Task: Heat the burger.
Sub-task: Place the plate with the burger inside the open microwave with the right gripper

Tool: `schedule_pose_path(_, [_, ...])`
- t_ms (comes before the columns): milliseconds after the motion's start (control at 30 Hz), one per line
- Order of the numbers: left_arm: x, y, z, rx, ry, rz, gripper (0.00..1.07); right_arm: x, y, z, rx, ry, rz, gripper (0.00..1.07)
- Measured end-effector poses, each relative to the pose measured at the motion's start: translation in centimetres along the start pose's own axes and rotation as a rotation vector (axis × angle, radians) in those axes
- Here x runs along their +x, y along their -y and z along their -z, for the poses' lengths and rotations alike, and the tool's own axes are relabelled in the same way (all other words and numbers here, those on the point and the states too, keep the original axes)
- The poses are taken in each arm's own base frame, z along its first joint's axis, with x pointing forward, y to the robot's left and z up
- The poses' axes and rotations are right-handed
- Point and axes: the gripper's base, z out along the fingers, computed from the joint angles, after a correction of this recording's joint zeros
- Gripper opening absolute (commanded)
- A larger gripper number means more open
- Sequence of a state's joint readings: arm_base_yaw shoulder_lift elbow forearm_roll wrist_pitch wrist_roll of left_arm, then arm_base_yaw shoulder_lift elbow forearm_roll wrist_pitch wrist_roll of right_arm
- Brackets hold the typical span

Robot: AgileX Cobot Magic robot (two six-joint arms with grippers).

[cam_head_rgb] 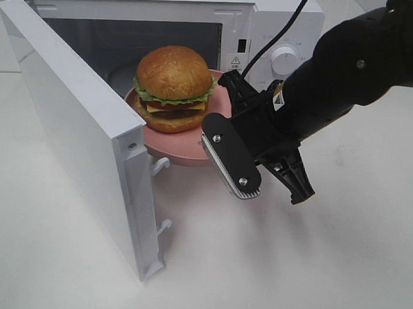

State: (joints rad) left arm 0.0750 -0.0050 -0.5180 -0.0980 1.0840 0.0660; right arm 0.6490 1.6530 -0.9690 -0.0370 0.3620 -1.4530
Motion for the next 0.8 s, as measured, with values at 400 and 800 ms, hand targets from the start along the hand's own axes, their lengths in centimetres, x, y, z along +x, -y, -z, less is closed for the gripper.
schedule_pose_path(400, [0.0,0.0,0.0,0.0,0.0,0.0,0.98,-0.4,2.2,-1.4,-0.037,0.018,0.028,0.0])
schedule_pose_path(800, [0.0,0.0,0.0,0.0,0.0,0.0,0.98,-0.6,4.0,-2.7,-0.075,0.017,0.036,0.0])
